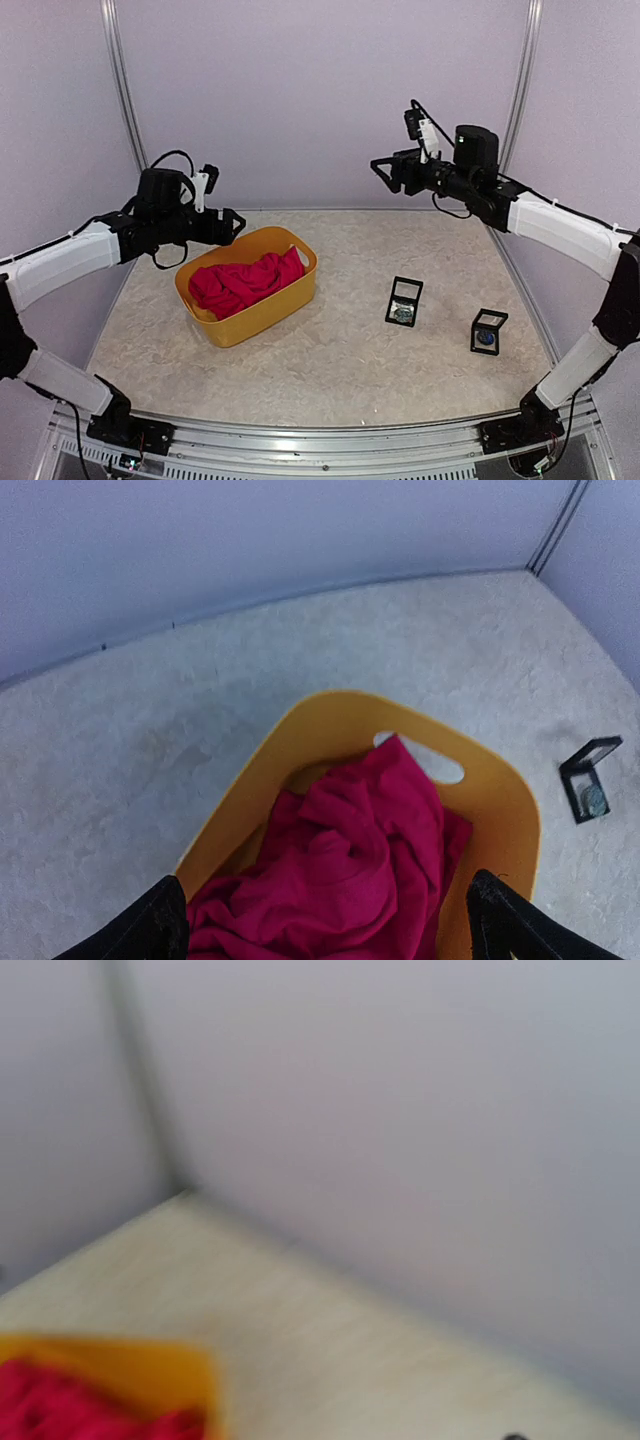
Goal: Pin the brooch onto the clothing
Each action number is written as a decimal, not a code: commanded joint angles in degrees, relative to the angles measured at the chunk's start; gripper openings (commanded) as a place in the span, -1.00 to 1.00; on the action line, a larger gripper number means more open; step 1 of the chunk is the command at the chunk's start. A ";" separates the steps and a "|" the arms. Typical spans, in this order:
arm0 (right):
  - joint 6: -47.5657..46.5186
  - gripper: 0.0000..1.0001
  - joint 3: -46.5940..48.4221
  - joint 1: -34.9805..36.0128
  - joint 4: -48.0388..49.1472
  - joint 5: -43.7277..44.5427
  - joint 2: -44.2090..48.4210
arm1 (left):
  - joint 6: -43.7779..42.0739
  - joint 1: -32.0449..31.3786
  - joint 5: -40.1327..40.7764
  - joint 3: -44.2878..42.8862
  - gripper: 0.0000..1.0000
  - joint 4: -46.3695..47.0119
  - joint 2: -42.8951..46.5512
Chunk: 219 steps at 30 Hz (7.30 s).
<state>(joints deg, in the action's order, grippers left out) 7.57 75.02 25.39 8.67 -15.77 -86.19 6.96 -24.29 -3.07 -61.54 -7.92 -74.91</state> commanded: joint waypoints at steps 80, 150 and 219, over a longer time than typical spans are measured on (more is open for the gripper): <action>14.13 0.15 48.86 8.51 -24.71 16.75 -43.83 | -19.19 -13.85 -7.27 -17.88 0.98 -15.23 -9.65; -30.63 0.58 -9.12 -3.44 -41.73 3.70 -3.61 | -8.88 23.73 9.99 -20.25 0.98 6.73 -32.48; -12.26 -1.00 42.20 -28.52 -49.10 14.08 -49.88 | -1.04 -13.94 9.58 19.29 0.97 8.56 10.14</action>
<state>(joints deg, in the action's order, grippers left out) -6.20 114.98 -1.65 -36.60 -1.89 -135.13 6.76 -38.09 7.07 -40.56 0.80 -64.18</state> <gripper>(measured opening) 0.077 0.988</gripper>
